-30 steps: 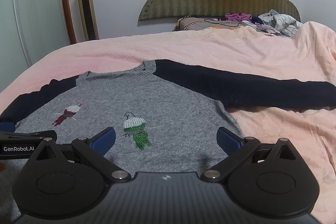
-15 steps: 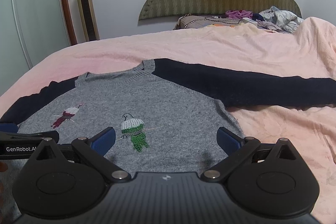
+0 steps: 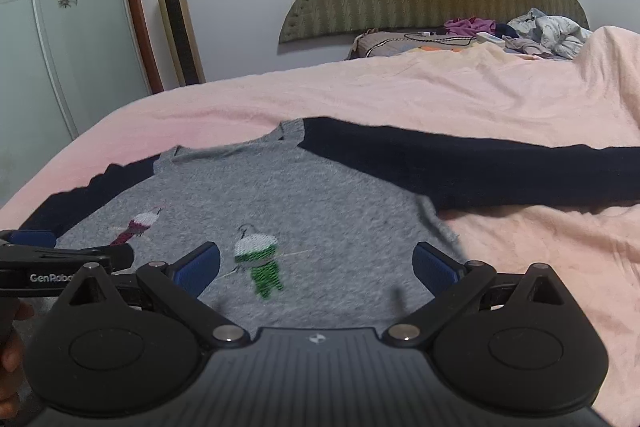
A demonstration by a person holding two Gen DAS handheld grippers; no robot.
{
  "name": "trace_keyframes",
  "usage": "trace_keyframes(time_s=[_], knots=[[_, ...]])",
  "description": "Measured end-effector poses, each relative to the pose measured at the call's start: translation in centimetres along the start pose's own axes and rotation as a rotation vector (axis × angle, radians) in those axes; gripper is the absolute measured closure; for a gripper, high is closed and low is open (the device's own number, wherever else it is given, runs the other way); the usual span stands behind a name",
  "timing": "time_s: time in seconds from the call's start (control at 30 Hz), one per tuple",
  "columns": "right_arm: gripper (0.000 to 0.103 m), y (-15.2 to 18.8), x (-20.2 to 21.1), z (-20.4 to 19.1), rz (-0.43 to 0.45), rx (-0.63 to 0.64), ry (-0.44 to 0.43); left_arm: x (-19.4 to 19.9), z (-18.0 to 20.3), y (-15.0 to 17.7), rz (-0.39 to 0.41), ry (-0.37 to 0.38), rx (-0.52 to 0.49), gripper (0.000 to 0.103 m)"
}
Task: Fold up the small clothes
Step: 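Grasp the navy sleeve cuff with the right gripper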
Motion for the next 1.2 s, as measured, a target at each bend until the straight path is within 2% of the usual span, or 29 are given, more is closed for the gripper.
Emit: trace_keyframes(time_s=[0.13, 0.23, 0.33, 0.5, 0.63, 0.8, 0.87, 0.9, 0.93, 0.97, 1.0, 1.03, 1.07, 1.13, 1.2], knots=[[0.000, -1.2, 0.8, 4.1, 0.049, -0.068, 0.061, 0.2, 0.1, -0.2, 0.017, 0.008, -0.008, 0.000], [0.000, -2.0, 1.6, 9.4, 0.080, -0.178, 0.154, 0.1, 0.0, -0.3, 0.015, 0.022, -0.006, 0.000], [0.000, -2.5, 2.8, 16.1, 0.130, -0.344, 0.235, -0.1, -0.2, -0.4, 0.008, 0.035, 0.005, 0.000], [0.000, -1.9, 4.5, 26.7, 0.225, -0.677, 0.274, -0.7, -0.1, -0.5, -0.006, 0.038, 0.008, 0.000], [0.000, -1.2, 3.2, 31.7, 0.234, -0.846, 0.229, -1.3, 0.1, -0.4, -0.024, 0.034, 0.003, 0.000], [0.000, -1.6, 0.0, 35.0, 0.267, -0.959, 0.132, -1.5, 0.1, -0.2, -0.033, 0.019, -0.013, 0.000], [0.002, -2.2, -0.7, 35.8, 0.292, -0.972, 0.143, -1.3, -0.1, -0.3, -0.031, 0.011, -0.014, 0.000], [0.006, -2.5, -0.9, 36.2, 0.301, -0.975, 0.149, -1.3, -0.2, -0.3, -0.030, 0.007, -0.012, 0.000], [0.024, -2.9, -1.1, 36.6, 0.313, -0.980, 0.150, -1.2, -0.4, -0.4, -0.029, 0.005, -0.009, 0.000], [0.038, -3.1, -1.4, 37.2, 0.314, -0.993, 0.152, -1.2, -0.5, -0.5, -0.027, 0.002, -0.005, 0.000], [0.062, -3.0, -1.7, 37.7, 0.296, -1.020, 0.165, -1.1, -0.6, -0.5, -0.026, 0.001, -0.002, 0.000], [0.078, -2.8, -2.1, 38.3, 0.276, -1.053, 0.180, -1.1, -0.8, -0.6, -0.026, -0.001, 0.002, 0.000], [0.089, -2.5, -2.4, 38.7, 0.263, -1.076, 0.185, -1.1, -0.9, -0.6, -0.025, -0.002, 0.005, 0.000], [0.095, -2.3, -2.7, 39.1, 0.247, -1.069, 0.202, -1.0, -1.1, -0.7, -0.023, 0.000, 0.008, 0.000], [0.095, -2.7, -2.4, 38.9, 0.240, -1.011, 0.239, -1.0, -1.4, -0.8, -0.022, -0.001, 0.007, 0.000]])
Point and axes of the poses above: each gripper's, at about its wrist camera, not at the fingertips, and x roughly against the way its jaws point, z to its right, y to its underside, the point moved 6 cm from there along -x, roughly the way its jaws point, and after that the axes turned 1 degree about x, right-handed, at the moved point
